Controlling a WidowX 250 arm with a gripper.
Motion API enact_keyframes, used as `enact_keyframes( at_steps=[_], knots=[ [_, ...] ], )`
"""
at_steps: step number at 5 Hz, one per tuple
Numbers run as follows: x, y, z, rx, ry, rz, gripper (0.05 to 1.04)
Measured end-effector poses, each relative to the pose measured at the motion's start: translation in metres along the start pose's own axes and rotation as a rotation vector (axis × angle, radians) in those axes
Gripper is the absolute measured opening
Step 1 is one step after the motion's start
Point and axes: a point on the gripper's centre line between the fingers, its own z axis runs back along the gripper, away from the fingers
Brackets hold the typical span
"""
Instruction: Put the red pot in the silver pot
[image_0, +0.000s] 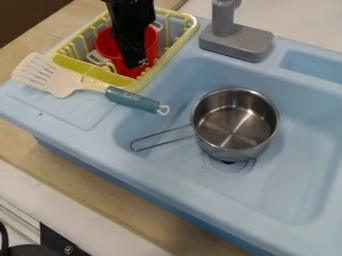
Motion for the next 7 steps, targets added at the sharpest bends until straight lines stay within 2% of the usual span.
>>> enact_keyframes(
  at_steps=[2,3,4,5,7],
  knots=[
    [0.005,-0.004,0.019,0.031,0.048,0.029,0.055],
    [0.006,-0.003,0.031,0.032,0.040,0.030,0.055],
    [0.006,-0.005,0.049,0.037,0.010,0.034,0.055],
    [0.003,-0.009,0.066,0.074,-0.027,0.038,0.055],
    [-0.005,-0.033,0.086,0.088,-0.060,0.024,0.055]
  ],
)
